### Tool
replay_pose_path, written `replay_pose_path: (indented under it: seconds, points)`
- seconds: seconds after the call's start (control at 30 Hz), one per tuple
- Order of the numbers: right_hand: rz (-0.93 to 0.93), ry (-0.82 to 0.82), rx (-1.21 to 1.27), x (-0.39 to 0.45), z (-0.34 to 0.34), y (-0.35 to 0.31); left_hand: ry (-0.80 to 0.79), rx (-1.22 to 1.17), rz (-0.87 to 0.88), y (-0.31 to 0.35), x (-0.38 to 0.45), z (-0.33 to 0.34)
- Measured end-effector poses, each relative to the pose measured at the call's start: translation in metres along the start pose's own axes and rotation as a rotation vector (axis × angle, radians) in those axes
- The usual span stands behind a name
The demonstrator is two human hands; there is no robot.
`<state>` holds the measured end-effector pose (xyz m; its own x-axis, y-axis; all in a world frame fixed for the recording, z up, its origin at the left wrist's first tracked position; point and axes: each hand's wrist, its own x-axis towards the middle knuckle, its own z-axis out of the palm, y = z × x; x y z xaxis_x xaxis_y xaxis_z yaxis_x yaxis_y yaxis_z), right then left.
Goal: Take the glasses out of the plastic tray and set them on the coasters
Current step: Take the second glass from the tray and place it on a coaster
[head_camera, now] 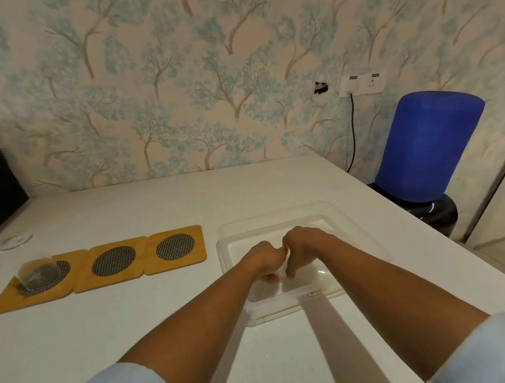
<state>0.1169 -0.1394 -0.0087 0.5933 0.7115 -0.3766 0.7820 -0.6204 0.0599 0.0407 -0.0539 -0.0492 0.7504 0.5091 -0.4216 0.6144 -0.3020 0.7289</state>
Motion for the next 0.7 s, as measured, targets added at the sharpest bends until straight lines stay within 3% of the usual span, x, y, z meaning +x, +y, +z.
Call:
replay_pose_path:
  seconds: [0.33, 0.5, 0.7]
  points:
    - [-0.088, 0.279, 0.275, 0.008, -0.037, -0.013, 0.25, -0.215, 0.137, 0.002, -0.013, -0.053]
    - [-0.137, 0.437, 0.46, 0.014, -0.052, -0.039, 0.243, -0.594, 0.127, 0.0, -0.02, -0.089]
    - [-0.21, 0.601, 0.715, 0.021, -0.06, -0.088, 0.219, -0.746, 0.172, -0.018, -0.026, -0.13]
